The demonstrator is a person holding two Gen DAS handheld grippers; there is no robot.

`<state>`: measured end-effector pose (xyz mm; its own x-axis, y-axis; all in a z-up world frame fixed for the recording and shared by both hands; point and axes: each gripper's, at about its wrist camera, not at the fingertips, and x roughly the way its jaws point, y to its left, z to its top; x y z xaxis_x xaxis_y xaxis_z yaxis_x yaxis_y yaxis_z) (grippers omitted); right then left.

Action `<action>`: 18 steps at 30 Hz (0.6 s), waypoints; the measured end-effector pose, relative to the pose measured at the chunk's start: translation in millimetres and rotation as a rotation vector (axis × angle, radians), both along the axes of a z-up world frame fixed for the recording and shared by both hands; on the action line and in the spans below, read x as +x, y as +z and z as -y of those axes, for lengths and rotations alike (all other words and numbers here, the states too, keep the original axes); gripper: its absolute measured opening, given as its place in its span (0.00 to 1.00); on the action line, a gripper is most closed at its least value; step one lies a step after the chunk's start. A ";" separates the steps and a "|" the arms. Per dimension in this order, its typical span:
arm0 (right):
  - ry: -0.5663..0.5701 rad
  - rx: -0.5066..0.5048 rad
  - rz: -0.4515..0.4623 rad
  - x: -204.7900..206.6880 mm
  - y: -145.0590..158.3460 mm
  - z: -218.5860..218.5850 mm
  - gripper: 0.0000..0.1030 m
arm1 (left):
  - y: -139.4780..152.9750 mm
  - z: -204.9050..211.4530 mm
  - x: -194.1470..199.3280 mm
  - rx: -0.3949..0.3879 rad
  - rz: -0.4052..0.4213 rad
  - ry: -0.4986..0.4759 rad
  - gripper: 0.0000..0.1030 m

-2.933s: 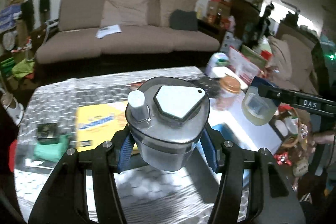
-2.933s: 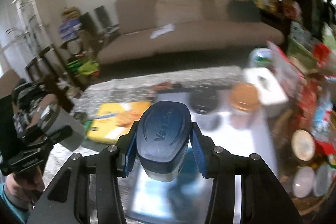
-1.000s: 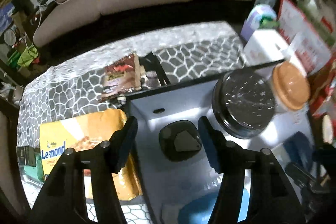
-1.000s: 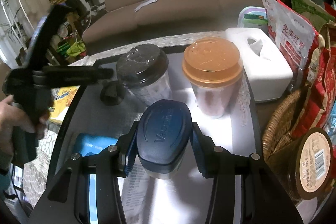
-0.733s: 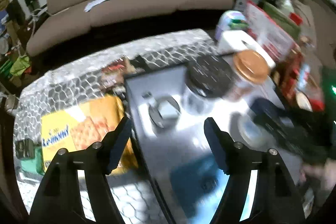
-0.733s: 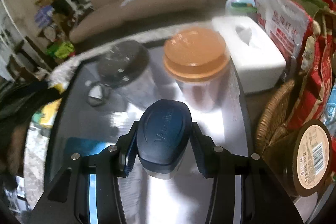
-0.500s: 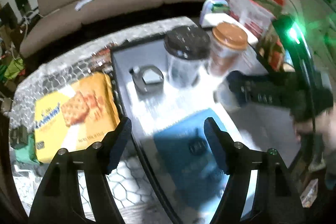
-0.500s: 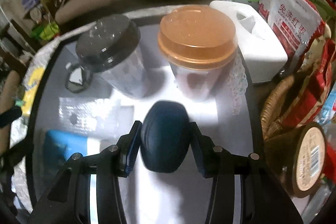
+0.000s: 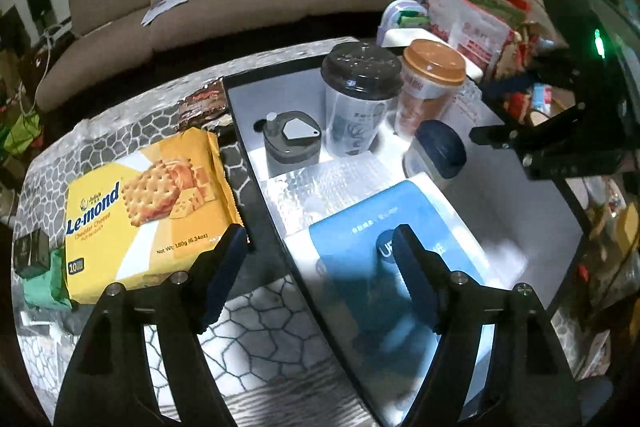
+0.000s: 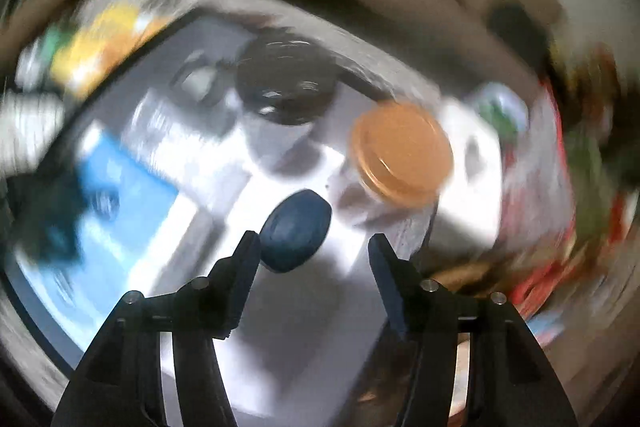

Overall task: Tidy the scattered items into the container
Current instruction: 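Lower the bottle into the box with the left tool while the right tool lowers the jar, then set the Vaseline jar beside the grey bottle in the box, open the right tool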

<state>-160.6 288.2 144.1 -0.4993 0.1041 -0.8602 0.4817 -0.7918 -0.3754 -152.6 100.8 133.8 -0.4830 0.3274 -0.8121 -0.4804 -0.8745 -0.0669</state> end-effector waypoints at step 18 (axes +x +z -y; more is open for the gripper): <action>0.527 0.269 0.196 -13.1 -63.0 20.4 0.78 | -11.7 33.7 10.6 0.224 0.064 -0.094 0.74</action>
